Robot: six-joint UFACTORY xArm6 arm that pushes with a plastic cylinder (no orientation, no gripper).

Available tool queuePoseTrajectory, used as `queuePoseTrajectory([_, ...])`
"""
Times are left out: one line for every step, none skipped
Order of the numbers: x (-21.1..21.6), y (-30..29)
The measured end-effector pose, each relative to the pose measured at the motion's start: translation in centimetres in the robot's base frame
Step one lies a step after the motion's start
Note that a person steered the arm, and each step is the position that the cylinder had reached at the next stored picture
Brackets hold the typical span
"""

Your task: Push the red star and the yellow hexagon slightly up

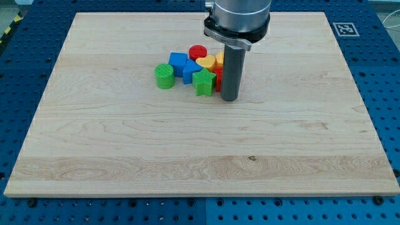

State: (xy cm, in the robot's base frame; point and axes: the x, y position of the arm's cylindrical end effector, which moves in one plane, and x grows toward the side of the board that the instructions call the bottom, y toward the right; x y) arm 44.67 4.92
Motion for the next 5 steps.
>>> queuePoseTrajectory([-0.4, 0.0])
queuePoseTrajectory([-1.1, 0.0])
queuePoseTrajectory([-1.9, -0.1])
queuePoseTrajectory([-2.2, 0.2])
queuePoseTrajectory([-2.1, 0.6])
